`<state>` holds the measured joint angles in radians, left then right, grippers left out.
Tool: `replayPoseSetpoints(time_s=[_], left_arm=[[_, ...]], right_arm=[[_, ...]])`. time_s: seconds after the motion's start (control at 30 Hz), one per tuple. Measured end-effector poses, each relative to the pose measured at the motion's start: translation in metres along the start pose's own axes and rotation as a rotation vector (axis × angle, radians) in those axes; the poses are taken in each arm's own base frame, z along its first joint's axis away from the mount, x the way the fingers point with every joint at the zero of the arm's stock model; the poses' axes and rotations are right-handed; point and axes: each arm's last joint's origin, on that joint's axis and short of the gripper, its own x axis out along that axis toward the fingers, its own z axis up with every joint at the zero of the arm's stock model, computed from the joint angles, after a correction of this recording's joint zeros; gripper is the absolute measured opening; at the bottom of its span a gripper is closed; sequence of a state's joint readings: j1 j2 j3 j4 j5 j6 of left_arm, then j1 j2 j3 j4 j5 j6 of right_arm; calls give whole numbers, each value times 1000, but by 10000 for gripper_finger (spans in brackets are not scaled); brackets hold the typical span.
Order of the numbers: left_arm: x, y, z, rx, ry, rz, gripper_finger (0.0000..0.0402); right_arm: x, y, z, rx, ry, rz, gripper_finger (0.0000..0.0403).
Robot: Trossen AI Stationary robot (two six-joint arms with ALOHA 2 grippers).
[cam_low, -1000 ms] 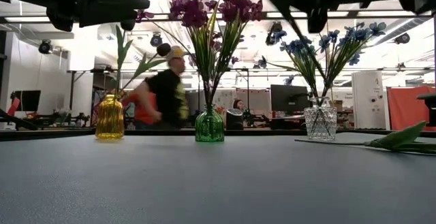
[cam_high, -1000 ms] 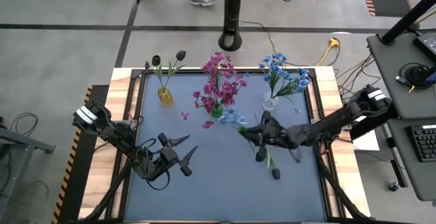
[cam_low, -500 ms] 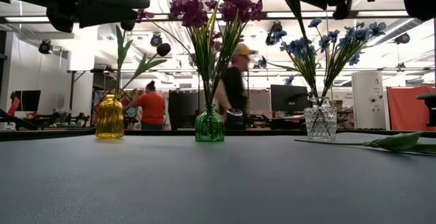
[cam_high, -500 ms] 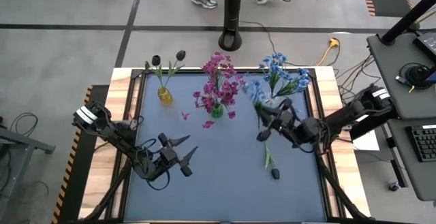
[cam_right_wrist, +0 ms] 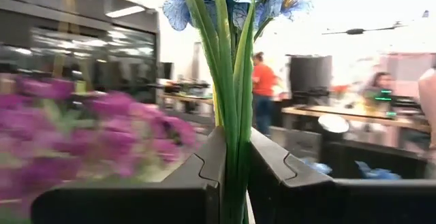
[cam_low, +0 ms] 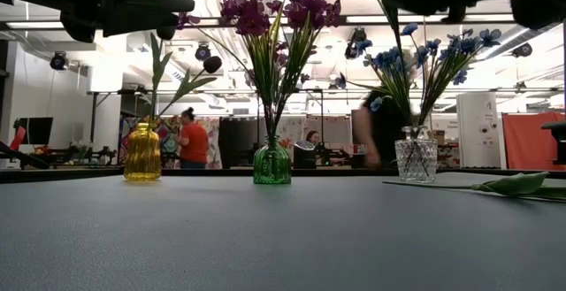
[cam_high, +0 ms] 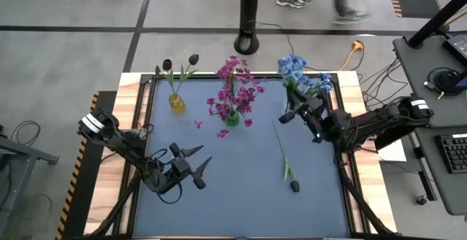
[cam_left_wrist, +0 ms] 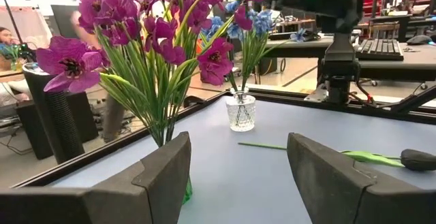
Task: Sort flowers into vase by color
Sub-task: Put the blue flowers into the transparent vase
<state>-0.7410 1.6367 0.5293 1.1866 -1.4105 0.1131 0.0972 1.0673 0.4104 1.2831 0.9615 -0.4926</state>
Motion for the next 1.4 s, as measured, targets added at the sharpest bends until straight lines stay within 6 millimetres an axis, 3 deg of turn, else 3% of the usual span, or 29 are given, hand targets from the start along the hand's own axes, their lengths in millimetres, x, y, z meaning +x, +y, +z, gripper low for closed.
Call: replayPoseSetpoints(time_s=[0.27,0.53,1.4], left_arm=[[0,0,-1,19,3,-1,227],[0,0,-2,34,5,-1,227],[0,0,-4,52,8,-1,227]], right_arm=[[21,-26,-24,-24,0,-84,34],[24,-45,-43,-70,17,-127,34],[21,-44,-55,-233,-7,34,34]])
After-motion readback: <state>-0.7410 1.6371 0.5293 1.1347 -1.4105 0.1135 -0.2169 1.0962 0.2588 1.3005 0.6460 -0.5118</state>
